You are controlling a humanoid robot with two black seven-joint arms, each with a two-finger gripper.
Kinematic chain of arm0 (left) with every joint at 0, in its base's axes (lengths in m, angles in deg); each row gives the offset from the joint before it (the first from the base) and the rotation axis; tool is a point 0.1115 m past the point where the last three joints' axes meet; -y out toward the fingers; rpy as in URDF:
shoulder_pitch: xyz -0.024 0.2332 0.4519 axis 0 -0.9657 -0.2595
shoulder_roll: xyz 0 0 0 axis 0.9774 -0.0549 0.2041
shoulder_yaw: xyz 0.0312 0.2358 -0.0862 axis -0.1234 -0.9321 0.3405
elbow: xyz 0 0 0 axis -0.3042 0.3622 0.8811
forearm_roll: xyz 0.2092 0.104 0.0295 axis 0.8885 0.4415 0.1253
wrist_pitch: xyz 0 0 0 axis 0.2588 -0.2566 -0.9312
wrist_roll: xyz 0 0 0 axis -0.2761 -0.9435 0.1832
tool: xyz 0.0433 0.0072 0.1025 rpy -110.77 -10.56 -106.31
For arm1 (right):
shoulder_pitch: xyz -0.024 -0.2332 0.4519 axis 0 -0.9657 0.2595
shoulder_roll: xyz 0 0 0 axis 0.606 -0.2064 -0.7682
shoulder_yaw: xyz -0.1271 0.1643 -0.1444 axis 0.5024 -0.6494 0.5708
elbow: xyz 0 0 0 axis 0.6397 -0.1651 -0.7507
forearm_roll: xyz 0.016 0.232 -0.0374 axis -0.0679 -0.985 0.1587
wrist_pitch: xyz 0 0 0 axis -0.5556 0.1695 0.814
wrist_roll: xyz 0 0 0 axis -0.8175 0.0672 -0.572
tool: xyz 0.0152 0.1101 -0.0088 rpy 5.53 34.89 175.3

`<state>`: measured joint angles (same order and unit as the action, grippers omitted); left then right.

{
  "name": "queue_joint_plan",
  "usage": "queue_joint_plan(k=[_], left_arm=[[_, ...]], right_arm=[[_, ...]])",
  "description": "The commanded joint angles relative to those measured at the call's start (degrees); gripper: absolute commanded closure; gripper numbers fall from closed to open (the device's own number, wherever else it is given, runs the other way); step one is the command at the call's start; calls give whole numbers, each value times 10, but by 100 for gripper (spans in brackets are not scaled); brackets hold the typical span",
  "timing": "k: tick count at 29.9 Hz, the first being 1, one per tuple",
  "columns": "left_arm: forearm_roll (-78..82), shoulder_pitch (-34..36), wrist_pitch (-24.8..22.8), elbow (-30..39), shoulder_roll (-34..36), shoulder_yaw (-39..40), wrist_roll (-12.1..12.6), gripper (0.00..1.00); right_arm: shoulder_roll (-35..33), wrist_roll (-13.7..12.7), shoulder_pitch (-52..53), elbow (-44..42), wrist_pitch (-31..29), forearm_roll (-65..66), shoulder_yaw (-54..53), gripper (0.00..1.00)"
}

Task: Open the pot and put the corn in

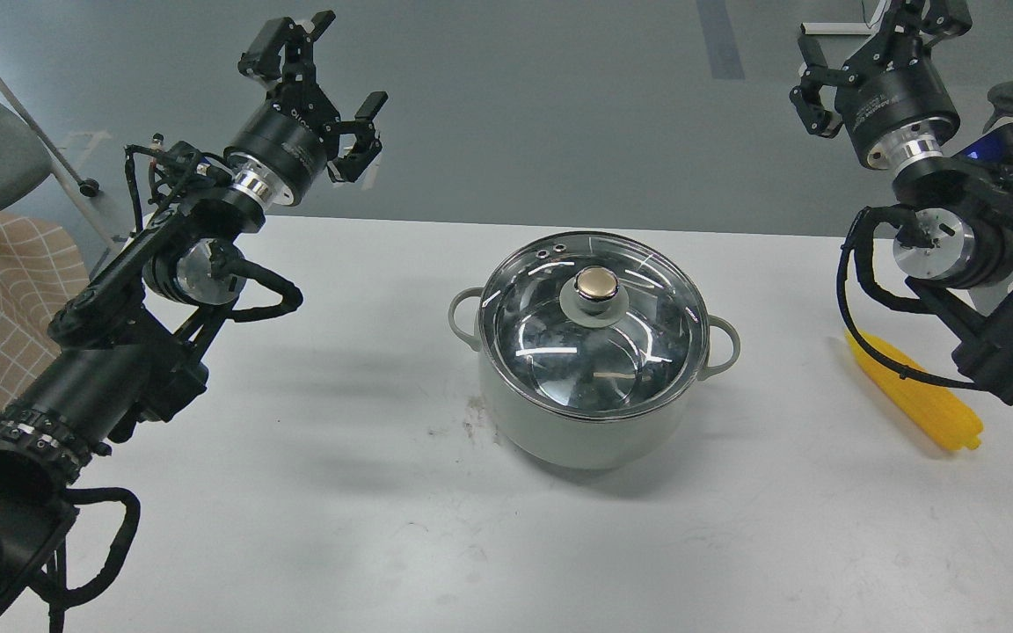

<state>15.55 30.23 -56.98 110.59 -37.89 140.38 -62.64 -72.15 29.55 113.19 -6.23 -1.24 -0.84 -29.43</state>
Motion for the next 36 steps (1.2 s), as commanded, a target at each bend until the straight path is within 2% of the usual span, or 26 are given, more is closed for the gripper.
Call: queue_joint_plan(k=[1, 5, 14, 18, 21, 24, 36], left_arm=[[0, 0, -3, 0, 4, 8, -2, 2], [0, 4, -6, 0, 1, 7, 5, 2], [-2, 11, 3, -23, 4, 8, -1, 2], [-2, 9, 7, -33, 2, 8, -7, 2], [-16, 9, 28, -31, -3, 6, -20, 2], [-28, 7, 43, -25, -1, 2, -19, 2], [-26, 6, 44, -13, -1, 1, -22, 2]], right_arm=[[2, 0, 9, -35, -1, 4, 4, 0], [3, 0, 11, -39, -3, 4, 6, 0], [-4, 0, 13, -51, -7, 27, 7, 0], [-13, 0, 23, -68, -51, 35, 7, 0], [-4, 0, 33, -87, -72, 35, 17, 0], [3, 0, 35, -88, -73, 35, 22, 0], [13, 0, 34, -88, -75, 35, 21, 0]])
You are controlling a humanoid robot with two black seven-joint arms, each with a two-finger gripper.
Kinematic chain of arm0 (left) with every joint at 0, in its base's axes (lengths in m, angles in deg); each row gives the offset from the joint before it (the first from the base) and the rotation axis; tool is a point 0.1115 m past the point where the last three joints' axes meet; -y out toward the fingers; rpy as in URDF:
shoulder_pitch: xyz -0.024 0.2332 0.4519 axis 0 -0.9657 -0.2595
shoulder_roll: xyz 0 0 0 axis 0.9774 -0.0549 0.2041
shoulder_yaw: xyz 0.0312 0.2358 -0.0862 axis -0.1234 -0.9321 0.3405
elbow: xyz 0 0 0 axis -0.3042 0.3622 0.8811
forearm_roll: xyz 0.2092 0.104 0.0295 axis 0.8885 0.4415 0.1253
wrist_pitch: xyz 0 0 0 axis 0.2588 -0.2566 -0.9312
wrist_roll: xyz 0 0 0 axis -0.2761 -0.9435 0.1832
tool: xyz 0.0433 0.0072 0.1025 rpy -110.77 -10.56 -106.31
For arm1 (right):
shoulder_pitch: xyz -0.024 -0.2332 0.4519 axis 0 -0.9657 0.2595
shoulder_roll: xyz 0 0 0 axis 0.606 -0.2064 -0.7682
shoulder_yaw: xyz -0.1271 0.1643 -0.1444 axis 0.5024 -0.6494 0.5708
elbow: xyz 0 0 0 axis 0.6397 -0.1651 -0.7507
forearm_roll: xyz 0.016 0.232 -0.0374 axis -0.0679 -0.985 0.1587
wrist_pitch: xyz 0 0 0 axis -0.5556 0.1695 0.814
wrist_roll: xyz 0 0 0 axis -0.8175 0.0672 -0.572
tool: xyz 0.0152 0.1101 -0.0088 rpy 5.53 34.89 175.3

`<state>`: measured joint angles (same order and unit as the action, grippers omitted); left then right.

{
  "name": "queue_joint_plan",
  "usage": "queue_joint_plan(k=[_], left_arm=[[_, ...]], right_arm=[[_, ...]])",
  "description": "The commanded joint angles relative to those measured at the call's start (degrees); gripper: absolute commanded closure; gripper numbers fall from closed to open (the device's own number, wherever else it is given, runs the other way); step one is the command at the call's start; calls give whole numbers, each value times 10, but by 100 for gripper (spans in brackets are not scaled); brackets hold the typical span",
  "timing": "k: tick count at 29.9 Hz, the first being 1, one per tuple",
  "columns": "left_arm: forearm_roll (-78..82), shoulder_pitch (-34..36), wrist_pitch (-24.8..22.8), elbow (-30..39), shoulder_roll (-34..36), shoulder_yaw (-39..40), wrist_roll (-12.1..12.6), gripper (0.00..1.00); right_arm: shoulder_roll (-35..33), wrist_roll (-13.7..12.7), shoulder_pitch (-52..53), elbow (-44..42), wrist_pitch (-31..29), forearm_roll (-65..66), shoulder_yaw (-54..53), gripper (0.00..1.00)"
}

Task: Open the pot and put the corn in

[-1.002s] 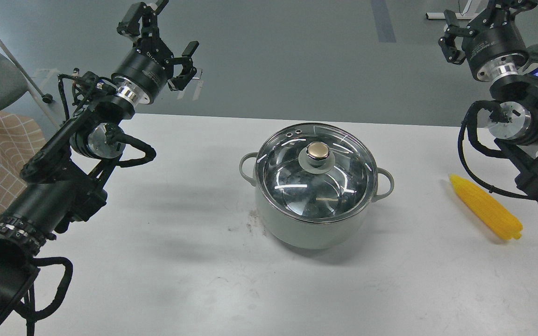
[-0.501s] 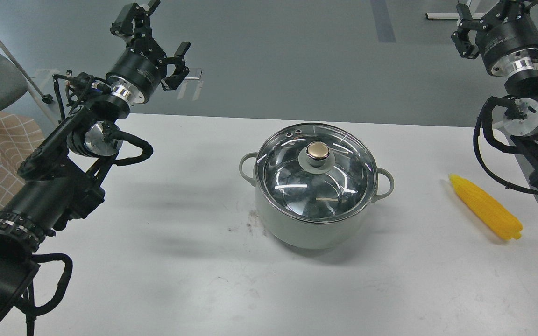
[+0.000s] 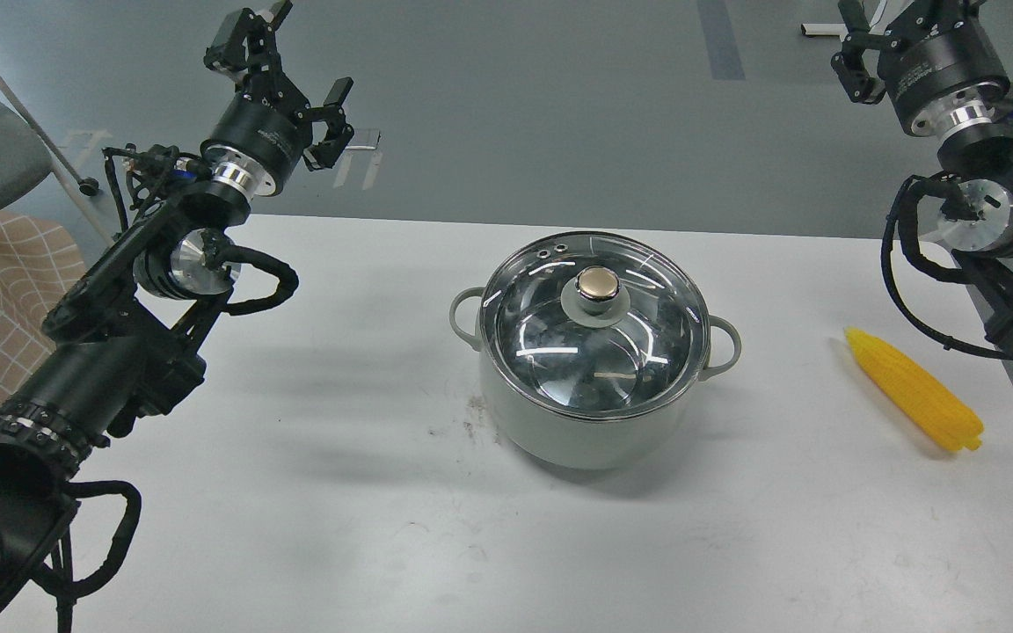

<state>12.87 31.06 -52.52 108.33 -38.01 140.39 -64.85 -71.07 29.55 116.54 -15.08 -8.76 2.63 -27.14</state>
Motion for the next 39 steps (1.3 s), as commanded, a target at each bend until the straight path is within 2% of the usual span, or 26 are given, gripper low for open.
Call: queue_joint_plan(k=[1, 18, 21, 26, 30, 32, 34, 37, 38, 39], left_arm=[[1, -3, 0, 12, 0, 3, 1, 2], [10, -2, -1, 26, 1, -3, 1, 2], [80, 9, -4, 28, 12, -7, 1, 2], [203, 24, -7, 97, 39, -7, 1, 2], [350, 23, -5, 212, 76, -11, 1, 2], [409, 22, -7, 243, 85, -18, 1, 2], [520, 22, -7, 298, 104, -44, 0, 2], [654, 26, -7, 345, 120, -82, -5, 2], [655, 26, -7, 346, 120, -82, -5, 2], [710, 30, -7, 361, 120, -96, -13, 2]], right_arm=[[3, 0, 0, 1, 0, 1, -2, 0], [6, 0, -1, 4, 1, 5, -2, 0], [1, 0, -8, 5, 1, 21, -1, 0], [-18, 0, -21, 7, 2, 26, -1, 0], [-43, 0, -49, 16, 2, 27, -2, 0], [-49, 0, -57, 21, 2, 27, -1, 0], [-60, 0, -74, 30, 2, 27, -2, 0], [-72, 0, -88, 30, 3, 27, -3, 0], [-72, 0, -88, 30, 3, 27, -3, 0], [-74, 0, -92, 30, 4, 27, -4, 0]])
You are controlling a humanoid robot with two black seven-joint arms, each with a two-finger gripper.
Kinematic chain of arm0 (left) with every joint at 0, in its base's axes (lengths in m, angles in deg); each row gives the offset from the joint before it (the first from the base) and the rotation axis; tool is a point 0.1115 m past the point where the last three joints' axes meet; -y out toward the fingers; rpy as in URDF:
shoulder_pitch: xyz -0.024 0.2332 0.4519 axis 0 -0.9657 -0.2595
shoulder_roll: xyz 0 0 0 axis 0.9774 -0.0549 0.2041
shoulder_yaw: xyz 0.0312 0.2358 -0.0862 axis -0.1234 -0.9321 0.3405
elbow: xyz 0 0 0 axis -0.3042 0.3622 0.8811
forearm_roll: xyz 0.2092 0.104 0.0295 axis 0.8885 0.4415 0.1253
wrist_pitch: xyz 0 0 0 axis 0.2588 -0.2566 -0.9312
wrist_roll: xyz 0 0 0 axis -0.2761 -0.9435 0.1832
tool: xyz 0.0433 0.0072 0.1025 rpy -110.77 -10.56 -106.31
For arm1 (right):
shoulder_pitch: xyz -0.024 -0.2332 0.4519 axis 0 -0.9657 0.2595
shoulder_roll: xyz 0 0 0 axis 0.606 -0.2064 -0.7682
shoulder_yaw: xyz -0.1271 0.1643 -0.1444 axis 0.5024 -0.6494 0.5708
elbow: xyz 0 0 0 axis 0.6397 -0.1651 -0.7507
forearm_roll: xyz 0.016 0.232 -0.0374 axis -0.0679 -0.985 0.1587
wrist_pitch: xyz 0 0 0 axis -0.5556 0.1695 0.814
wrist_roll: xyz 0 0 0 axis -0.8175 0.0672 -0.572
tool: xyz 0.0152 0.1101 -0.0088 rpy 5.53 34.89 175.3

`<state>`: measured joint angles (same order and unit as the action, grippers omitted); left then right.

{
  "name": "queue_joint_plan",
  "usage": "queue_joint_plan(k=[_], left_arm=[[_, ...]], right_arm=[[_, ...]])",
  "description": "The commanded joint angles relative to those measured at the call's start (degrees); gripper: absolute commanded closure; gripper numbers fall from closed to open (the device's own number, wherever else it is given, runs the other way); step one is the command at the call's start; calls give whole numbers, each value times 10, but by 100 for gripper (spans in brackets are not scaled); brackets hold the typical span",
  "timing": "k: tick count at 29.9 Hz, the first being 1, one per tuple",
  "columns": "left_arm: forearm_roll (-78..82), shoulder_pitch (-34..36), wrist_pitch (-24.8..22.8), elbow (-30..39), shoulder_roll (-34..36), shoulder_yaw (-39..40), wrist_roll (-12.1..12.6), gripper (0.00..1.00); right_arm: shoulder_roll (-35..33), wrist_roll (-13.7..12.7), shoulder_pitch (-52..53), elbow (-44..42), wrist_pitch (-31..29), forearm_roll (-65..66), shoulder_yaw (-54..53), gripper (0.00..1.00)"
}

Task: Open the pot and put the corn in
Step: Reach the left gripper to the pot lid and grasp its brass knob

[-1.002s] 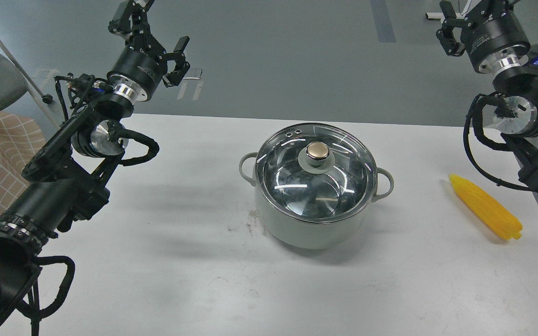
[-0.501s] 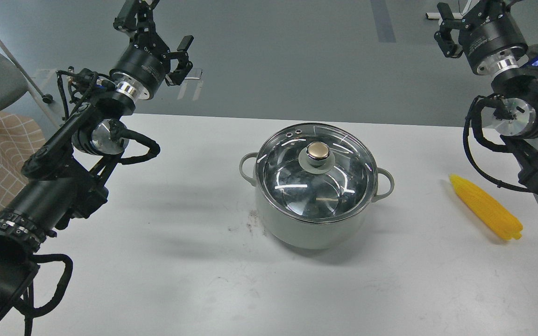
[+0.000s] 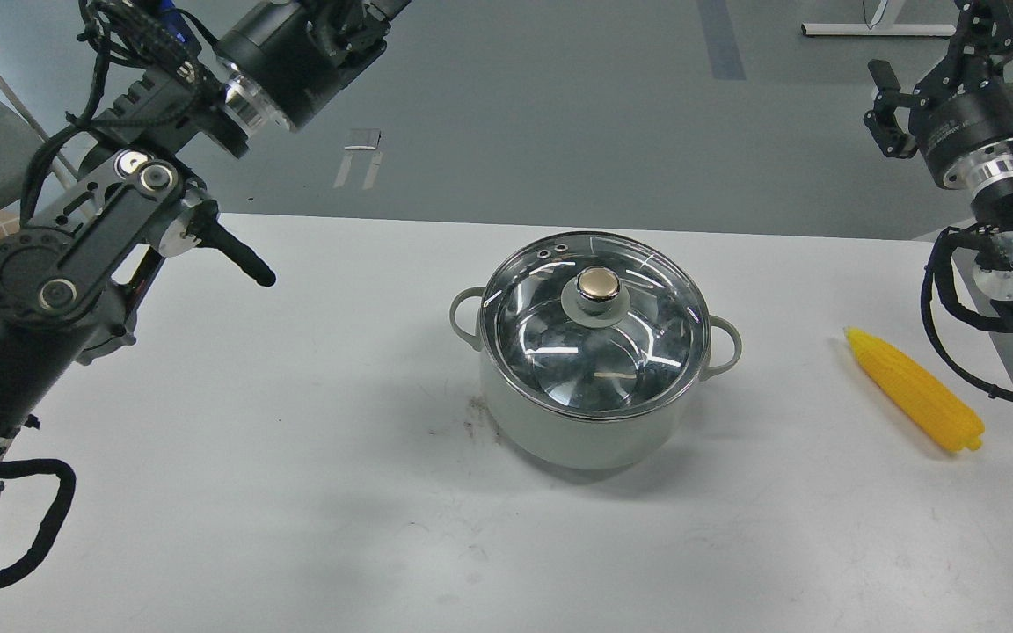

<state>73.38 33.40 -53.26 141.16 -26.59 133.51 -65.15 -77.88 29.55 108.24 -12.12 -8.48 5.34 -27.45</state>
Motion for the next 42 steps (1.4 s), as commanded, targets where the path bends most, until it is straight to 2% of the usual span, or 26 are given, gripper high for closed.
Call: queue_joint_plan(k=[1, 5, 10, 17, 23, 36, 39, 41, 42], left_arm=[[161, 10, 1, 49, 7, -45, -20, 2], [332, 33, 8, 61, 2, -105, -33, 2], [444, 41, 26, 43, -14, -148, -40, 2], [444, 41, 28, -27, -84, -194, -41, 2], [444, 42, 28, -68, -118, -222, -41, 2], [444, 37, 40, -137, -143, -233, -38, 5], [444, 36, 40, -137, -141, -238, -37, 8], [444, 36, 40, -137, -139, -238, -37, 14], [444, 34, 40, -137, -139, -238, -37, 21]], right_arm=[[-7, 0, -12, 0, 2, 0, -1, 0], [-13, 0, -18, 1, 3, 0, -3, 0], [-20, 0, -23, 2, 4, -1, -4, 0], [-20, 0, -23, 3, 6, -1, -5, 0], [-20, 0, -32, 3, 6, -1, -6, 0], [-28, 0, -48, 13, 5, -1, -14, 0], [-28, 0, -48, 13, 5, -1, -14, 0], [-28, 0, -48, 13, 5, -1, -14, 0], [-28, 0, -48, 13, 5, -1, -14, 0]])
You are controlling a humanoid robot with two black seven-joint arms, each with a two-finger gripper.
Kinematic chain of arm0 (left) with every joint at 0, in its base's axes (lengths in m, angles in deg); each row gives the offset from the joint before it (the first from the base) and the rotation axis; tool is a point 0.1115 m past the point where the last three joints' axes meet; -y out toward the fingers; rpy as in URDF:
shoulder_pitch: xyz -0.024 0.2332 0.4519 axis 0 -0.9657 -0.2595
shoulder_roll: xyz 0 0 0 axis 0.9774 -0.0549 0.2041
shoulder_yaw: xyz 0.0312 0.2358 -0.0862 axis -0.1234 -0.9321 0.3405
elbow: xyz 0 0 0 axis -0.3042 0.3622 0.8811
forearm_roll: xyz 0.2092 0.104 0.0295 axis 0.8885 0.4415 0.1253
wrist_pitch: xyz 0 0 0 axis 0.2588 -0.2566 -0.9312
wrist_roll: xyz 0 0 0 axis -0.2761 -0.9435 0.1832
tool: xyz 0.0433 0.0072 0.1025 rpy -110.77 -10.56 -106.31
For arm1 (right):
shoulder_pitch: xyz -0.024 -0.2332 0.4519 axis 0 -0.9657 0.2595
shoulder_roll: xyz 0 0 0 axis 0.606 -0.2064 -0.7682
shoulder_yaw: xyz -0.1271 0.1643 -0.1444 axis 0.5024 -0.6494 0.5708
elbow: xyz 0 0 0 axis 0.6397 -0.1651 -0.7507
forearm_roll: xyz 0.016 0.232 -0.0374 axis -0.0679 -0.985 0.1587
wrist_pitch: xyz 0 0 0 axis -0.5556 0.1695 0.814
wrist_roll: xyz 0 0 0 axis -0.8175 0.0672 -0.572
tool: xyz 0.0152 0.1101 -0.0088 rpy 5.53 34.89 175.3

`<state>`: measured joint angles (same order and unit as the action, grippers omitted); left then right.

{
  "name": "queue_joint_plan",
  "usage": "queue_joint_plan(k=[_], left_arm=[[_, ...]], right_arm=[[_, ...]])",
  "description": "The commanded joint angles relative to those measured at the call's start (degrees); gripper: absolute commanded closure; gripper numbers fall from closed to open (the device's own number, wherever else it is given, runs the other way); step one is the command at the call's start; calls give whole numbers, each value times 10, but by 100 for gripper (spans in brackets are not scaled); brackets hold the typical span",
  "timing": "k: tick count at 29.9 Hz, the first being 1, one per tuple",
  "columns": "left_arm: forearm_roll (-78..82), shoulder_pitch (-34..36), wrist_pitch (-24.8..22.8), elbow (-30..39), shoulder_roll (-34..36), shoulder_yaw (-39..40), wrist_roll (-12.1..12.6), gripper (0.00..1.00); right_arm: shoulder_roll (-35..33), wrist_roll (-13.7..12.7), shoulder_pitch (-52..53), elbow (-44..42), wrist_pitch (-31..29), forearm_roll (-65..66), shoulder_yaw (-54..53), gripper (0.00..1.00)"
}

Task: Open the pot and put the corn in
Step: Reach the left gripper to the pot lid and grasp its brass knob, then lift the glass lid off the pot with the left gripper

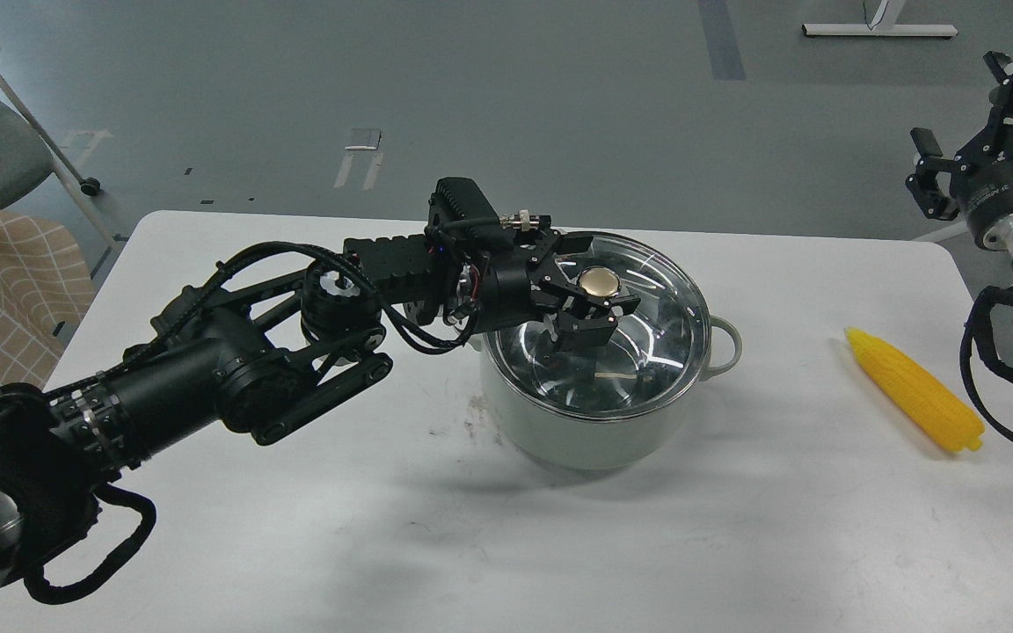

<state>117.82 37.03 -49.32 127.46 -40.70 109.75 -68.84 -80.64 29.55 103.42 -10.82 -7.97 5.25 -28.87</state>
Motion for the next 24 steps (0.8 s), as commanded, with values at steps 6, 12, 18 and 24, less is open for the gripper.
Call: queue_joint_plan(k=[6, 12, 18, 24], left_arm=[[0, -10, 0, 2, 3, 0, 0, 33], [0, -10, 0, 8, 3, 0, -1, 26], [0, -15, 2, 9, 6, 0, -2, 23], [0, -19, 6, 10, 10, 0, -2, 45]], right_arm=[[-2, 0, -1, 0, 0, 0, 0, 0], [-2, 0, -3, 1, 0, 0, -1, 0], [-2, 0, -3, 1, 0, 0, -1, 0], [-2, 0, -3, 0, 0, 0, -1, 0]])
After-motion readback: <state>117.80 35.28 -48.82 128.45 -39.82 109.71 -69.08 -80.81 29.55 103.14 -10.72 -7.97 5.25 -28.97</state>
